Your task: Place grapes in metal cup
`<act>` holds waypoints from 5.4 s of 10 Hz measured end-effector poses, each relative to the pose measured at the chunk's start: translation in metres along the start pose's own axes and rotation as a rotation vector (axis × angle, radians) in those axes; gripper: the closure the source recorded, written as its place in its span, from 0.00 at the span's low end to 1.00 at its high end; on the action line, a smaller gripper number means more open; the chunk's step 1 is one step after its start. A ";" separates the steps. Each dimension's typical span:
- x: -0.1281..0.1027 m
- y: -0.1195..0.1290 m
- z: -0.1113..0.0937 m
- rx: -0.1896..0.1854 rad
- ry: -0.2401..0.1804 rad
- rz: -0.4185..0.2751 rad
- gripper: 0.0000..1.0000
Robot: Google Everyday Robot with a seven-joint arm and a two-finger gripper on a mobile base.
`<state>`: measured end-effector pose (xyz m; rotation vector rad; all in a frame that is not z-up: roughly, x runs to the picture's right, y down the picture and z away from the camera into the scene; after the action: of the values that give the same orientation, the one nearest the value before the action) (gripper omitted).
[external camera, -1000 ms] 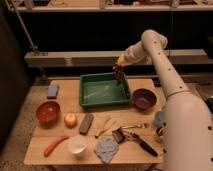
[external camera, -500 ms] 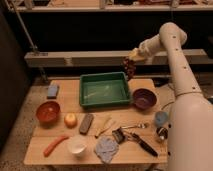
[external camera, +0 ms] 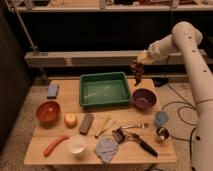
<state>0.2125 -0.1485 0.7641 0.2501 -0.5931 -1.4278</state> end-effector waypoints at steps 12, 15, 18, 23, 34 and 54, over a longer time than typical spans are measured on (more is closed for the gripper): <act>-0.035 0.040 -0.117 -0.067 0.123 0.017 1.00; -0.075 0.040 -0.132 -0.046 0.086 0.035 1.00; -0.074 0.038 -0.131 -0.044 0.085 0.034 1.00; -0.073 0.039 -0.131 -0.049 0.089 0.034 1.00; -0.149 0.035 -0.226 -0.123 0.120 0.151 1.00; -0.221 0.055 -0.184 -0.201 0.185 0.109 1.00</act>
<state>0.3488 0.0406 0.5873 0.1848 -0.3053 -1.3315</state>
